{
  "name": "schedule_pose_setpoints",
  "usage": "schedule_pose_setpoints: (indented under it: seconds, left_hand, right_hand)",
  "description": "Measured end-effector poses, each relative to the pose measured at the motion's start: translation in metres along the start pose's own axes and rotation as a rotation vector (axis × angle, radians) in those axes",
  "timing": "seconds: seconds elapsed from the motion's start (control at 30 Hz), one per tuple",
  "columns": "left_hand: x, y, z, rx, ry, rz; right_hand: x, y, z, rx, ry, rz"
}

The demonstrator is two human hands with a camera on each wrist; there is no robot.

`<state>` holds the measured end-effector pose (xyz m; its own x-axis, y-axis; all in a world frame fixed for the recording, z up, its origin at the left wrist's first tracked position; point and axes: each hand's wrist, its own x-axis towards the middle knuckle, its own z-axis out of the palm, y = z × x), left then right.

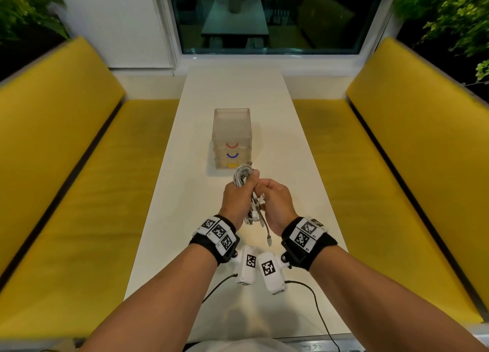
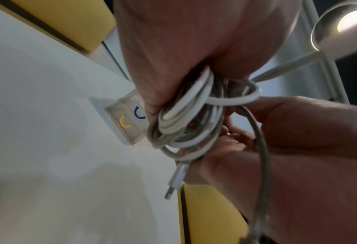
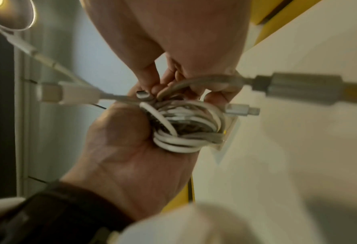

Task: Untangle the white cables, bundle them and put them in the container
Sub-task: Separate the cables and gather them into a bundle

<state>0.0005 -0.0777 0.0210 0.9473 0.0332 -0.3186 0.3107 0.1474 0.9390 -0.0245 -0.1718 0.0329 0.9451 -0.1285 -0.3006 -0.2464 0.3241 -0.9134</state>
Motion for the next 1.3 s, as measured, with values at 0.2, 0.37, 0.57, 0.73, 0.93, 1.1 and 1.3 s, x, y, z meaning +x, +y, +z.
schedule_pose_setpoints:
  seconds: [0.2,0.37,0.57,0.73,0.93,1.1,1.3]
  left_hand:
    - [0.004,0.000,-0.011,0.020,0.057,0.006]
    - [0.006,0.002,-0.024,0.120,0.062,0.091]
    - [-0.001,0.005,-0.025,0.143,0.113,0.148]
    - [-0.006,0.005,-0.025,0.157,0.054,0.200]
    - [-0.013,0.004,-0.026,0.014,-0.105,-0.009]
    - [-0.015,0.006,-0.037,-0.232,-0.291,-0.243]
    - [-0.018,0.000,-0.033,-0.096,-0.101,-0.203]
  right_hand:
    - [-0.001,0.001,-0.012,-0.125,-0.119,-0.064]
    - [-0.007,0.011,-0.017,-0.282,-0.101,-0.134]
    - [-0.008,0.002,-0.021,-0.182,-0.293,0.270]
    - [-0.011,-0.003,-0.023,-0.272,-0.539,0.326]
    - [-0.005,0.001,-0.039,-0.381,-0.745,0.370]
    - [-0.006,0.011,-0.046,-0.520,-0.784,0.306]
    - [-0.013,0.017,-0.036,-0.660,-0.813,0.245]
